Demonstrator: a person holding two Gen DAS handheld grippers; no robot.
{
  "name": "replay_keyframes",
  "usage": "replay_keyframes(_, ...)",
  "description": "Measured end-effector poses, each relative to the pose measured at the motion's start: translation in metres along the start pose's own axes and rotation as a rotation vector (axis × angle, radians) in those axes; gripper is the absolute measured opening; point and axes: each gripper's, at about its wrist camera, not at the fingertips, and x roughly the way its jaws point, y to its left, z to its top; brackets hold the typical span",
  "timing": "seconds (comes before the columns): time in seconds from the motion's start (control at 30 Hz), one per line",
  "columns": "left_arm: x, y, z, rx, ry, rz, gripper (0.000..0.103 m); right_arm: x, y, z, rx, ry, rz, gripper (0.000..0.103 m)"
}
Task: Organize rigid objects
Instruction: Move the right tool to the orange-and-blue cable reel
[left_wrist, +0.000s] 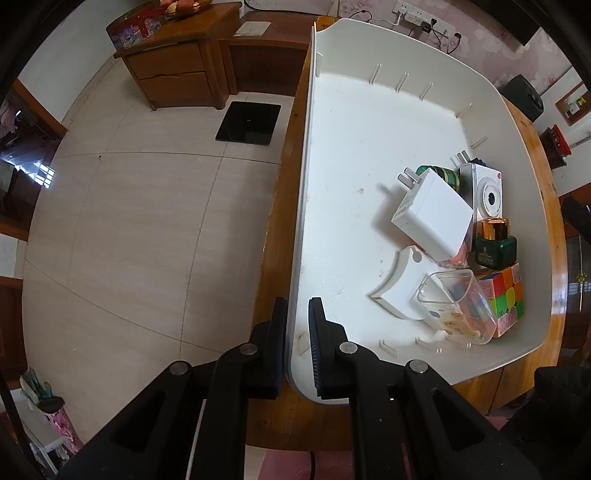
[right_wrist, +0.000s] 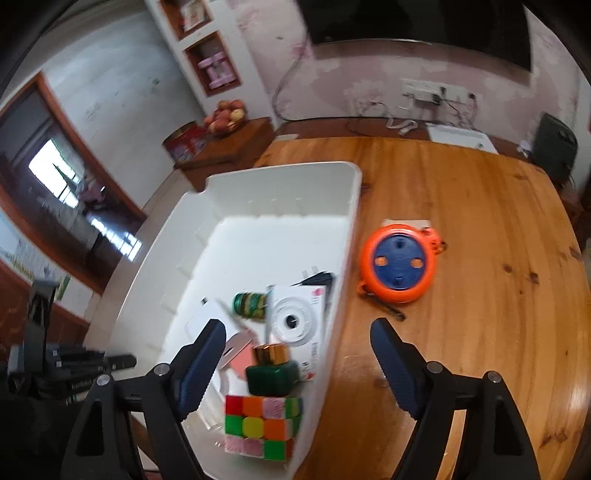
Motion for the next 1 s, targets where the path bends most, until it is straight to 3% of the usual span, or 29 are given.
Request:
replay_keyframes(0.33,0.002,-0.008,0.000,0.020,0.002,0.018,0.013,0.006,-0.061,0.023,0.233,0.011,-0.065,0.082)
replay_keyframes(0.8,0.007,-0.011,0.002,0.022,0.023,0.033,0.013,0.043,-0.104,0.049,0.453,0.130,-0.005,0.086)
replay_keyframes(1.0,0.009,-0.011,0.002,0.025,0.027,0.039,0.013,0.060,-0.113,0.050,0.527,0.142,0.027,0.103)
